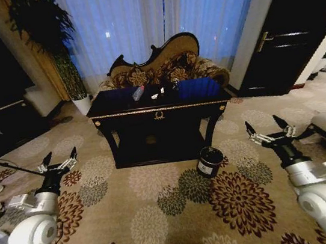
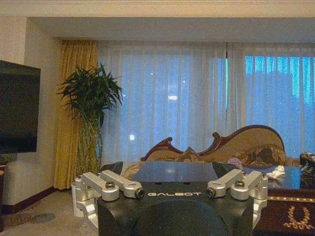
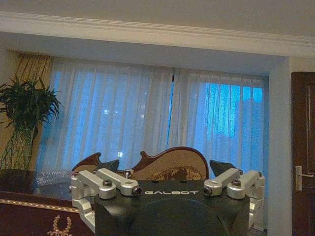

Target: Move to the front of the table and place the trash on the table into the trash bin.

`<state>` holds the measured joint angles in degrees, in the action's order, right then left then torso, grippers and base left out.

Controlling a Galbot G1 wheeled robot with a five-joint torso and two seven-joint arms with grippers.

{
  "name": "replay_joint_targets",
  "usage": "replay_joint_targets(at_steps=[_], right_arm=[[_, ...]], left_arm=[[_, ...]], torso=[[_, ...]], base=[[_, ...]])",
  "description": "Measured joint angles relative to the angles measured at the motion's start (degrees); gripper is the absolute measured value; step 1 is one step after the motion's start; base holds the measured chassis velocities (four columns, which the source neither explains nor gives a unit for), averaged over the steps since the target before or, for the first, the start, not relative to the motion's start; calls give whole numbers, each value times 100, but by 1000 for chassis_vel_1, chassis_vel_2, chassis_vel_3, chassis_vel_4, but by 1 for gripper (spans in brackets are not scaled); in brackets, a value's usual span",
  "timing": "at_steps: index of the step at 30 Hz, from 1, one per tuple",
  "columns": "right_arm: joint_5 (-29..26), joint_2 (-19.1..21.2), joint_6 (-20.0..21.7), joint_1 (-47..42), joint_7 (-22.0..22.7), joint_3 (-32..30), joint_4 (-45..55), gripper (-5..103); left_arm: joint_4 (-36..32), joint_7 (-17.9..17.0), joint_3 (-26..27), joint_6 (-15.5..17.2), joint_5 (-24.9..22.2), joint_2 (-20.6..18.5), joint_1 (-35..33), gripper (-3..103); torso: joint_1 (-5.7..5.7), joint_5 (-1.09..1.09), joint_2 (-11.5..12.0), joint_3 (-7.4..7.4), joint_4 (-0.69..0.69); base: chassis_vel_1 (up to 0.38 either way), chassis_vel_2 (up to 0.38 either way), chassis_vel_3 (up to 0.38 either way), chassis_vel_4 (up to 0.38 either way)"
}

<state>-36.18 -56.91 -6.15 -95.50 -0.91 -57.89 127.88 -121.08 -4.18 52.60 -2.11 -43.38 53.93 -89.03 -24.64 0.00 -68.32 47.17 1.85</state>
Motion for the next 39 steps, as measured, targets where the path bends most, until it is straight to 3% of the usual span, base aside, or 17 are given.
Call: replay_joint_targets(at_steps=[39], right_arm=[[57,-56,29,-66,-8,8,60,100]], left_arm=[[34,21,30,-59,-53,26,-24,100]], torso=[[0,0,1,0,-1]], base=[[-168,172,168,-171]])
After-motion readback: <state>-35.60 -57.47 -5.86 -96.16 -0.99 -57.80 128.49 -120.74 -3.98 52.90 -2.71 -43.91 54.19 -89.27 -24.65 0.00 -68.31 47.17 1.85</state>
